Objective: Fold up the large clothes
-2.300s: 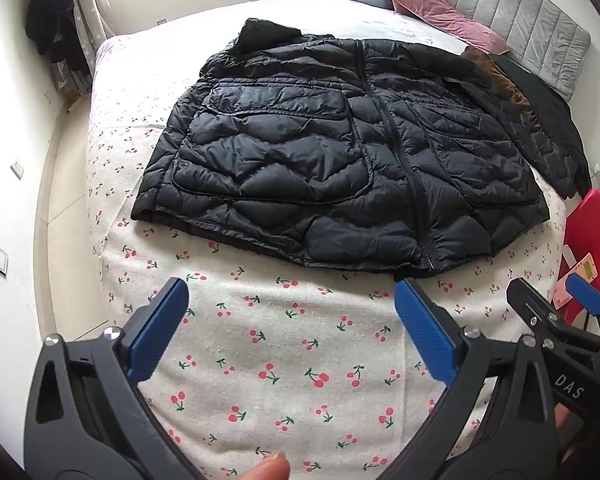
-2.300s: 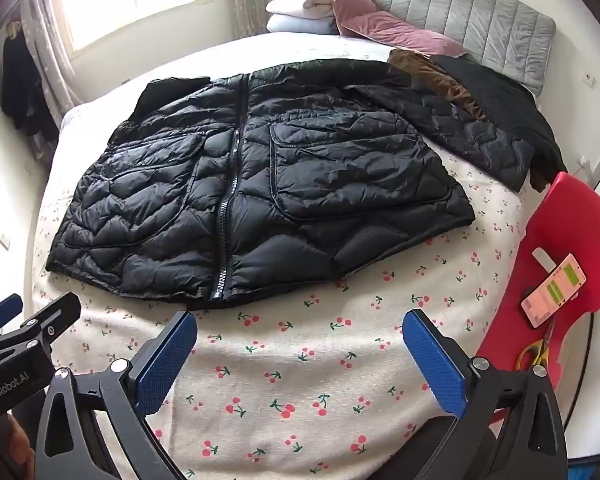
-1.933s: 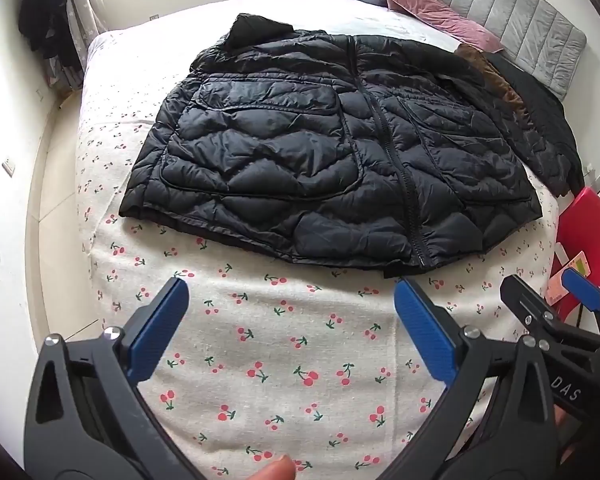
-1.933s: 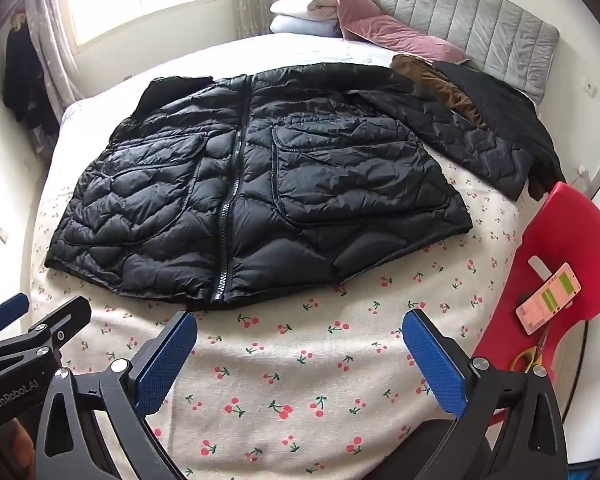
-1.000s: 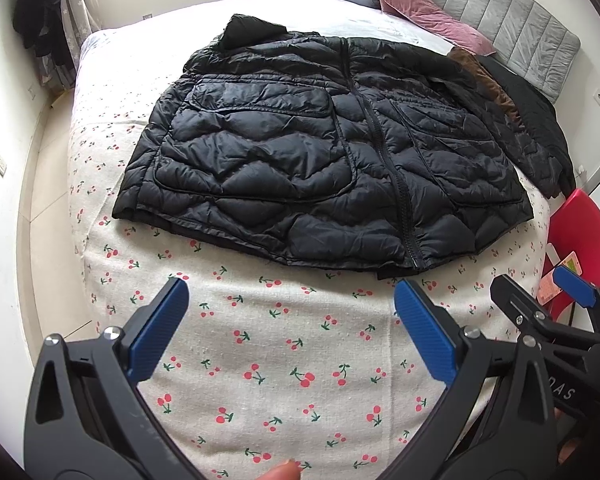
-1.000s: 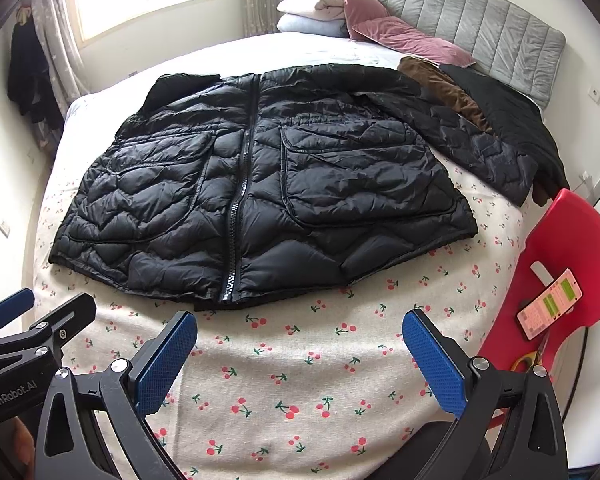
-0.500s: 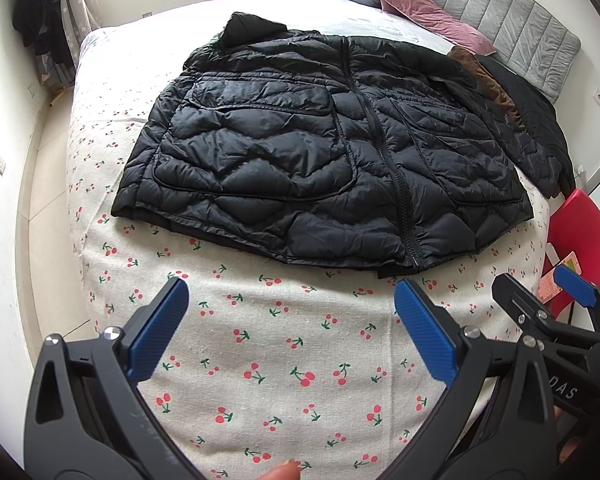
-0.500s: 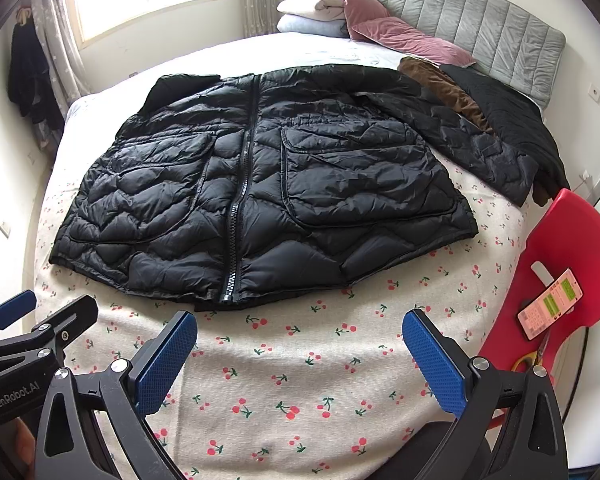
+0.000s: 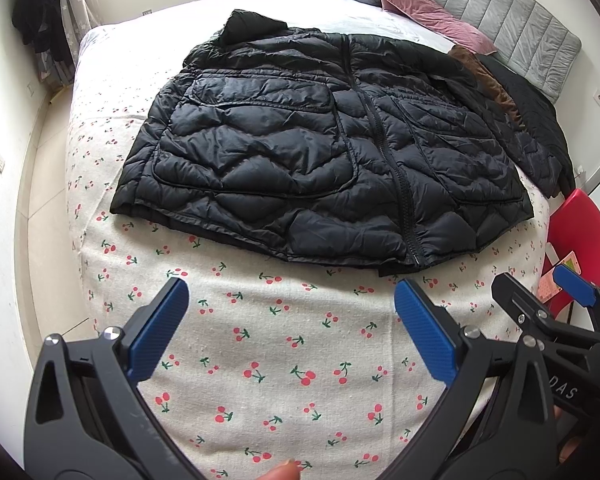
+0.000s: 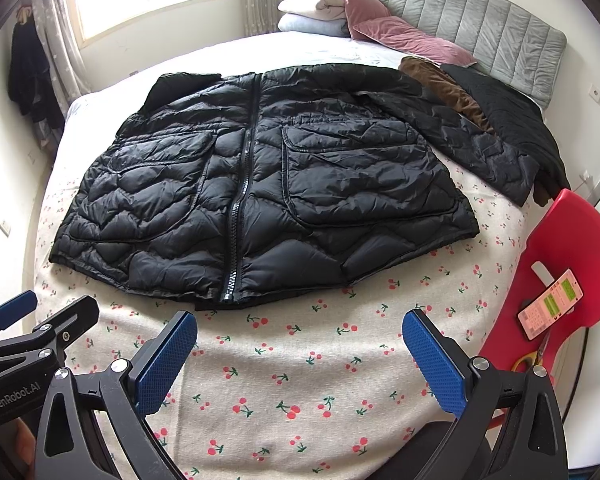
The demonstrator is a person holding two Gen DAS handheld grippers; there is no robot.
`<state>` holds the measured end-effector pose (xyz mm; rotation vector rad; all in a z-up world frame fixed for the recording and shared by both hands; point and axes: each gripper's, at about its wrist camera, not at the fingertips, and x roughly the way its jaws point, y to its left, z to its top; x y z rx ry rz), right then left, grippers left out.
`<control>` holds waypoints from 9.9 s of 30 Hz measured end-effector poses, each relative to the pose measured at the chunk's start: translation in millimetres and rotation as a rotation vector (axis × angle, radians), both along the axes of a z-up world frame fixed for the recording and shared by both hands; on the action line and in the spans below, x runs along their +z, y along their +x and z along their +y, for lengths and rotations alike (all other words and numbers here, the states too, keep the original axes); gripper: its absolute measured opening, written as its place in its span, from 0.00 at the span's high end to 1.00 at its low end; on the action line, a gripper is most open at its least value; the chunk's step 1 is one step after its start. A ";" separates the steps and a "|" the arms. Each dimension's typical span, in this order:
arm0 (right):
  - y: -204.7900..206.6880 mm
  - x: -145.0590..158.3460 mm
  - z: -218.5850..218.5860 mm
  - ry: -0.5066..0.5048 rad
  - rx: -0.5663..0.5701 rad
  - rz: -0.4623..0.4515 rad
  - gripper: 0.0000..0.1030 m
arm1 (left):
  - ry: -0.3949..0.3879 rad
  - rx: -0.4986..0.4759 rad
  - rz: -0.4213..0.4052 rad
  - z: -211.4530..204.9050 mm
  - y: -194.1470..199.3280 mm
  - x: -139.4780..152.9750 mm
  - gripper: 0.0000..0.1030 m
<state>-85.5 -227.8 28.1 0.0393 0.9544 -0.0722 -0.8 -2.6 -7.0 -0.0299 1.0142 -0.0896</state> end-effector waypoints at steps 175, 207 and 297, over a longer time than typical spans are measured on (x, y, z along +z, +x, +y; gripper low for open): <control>237.5 -87.2 -407.3 -0.046 -0.579 0.095 0.48 | 0.015 -0.287 0.034 -152.6 356.6 1.9 0.19; 266.7 58.9 -463.0 -0.208 -0.491 -0.173 0.19 | -0.235 -0.522 -0.044 -295.3 377.6 -31.6 0.34; 417.1 -120.1 -260.9 0.237 -0.183 -0.170 0.35 | -0.206 -0.311 -0.144 -82.2 403.8 -69.7 0.40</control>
